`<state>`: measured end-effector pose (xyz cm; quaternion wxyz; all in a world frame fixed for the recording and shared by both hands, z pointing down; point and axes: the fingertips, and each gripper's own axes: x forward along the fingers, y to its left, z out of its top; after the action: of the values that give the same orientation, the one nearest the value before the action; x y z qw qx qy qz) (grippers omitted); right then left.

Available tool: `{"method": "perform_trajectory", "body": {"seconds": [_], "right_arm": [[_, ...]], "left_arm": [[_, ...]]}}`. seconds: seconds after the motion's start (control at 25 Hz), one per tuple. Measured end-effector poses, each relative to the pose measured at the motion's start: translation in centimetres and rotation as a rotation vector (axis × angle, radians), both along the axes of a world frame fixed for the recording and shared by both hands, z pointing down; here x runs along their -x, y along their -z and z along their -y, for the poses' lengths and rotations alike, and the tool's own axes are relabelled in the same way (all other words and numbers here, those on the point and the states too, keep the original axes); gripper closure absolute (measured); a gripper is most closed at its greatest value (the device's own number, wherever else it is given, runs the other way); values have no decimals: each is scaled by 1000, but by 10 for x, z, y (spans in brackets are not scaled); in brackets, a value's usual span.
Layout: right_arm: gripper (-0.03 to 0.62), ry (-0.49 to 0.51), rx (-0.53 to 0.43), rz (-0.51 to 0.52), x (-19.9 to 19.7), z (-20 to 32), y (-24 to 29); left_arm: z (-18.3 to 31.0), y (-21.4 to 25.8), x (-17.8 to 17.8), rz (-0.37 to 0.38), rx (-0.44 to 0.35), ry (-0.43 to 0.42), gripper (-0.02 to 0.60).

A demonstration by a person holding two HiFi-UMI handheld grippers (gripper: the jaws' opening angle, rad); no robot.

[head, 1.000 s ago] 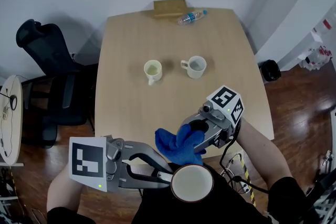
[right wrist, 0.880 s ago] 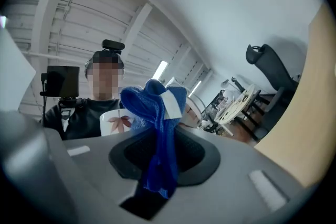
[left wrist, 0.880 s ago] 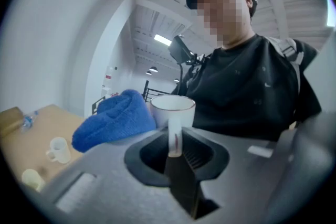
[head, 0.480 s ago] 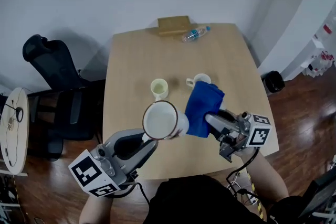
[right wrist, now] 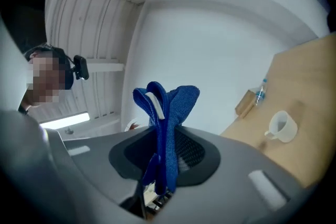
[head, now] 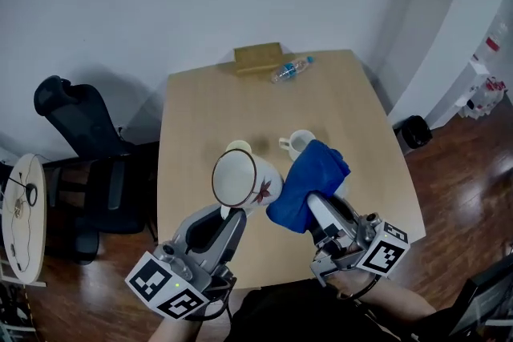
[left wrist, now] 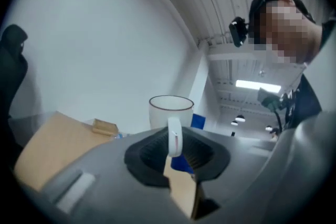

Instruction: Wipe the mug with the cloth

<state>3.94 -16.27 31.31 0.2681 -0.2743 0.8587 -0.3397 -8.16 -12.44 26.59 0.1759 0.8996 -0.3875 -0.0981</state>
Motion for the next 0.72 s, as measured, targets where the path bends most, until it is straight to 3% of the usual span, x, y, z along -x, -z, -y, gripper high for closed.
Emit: {"method": "perform_trajectory", "body": {"seconds": [0.12, 0.24, 0.48, 0.6, 0.72], "right_arm": [[496, 40, 80, 132, -2, 16, -6], [496, 133, 173, 257, 16, 18, -12], [496, 383, 340, 415, 59, -19, -37], [496, 403, 339, 423, 53, -27, -41], [496, 359, 332, 415, 34, -21, -48]], "left_arm": [[-6, 3, -14, -61, 4, -50, 518], [-9, 4, -23, -36, -17, -56, 518], [2, -2, -13, 41, -28, 22, 518], [5, -18, -5, 86, 22, 39, 518], [1, -37, 0, 108, 72, 16, 519]]}}
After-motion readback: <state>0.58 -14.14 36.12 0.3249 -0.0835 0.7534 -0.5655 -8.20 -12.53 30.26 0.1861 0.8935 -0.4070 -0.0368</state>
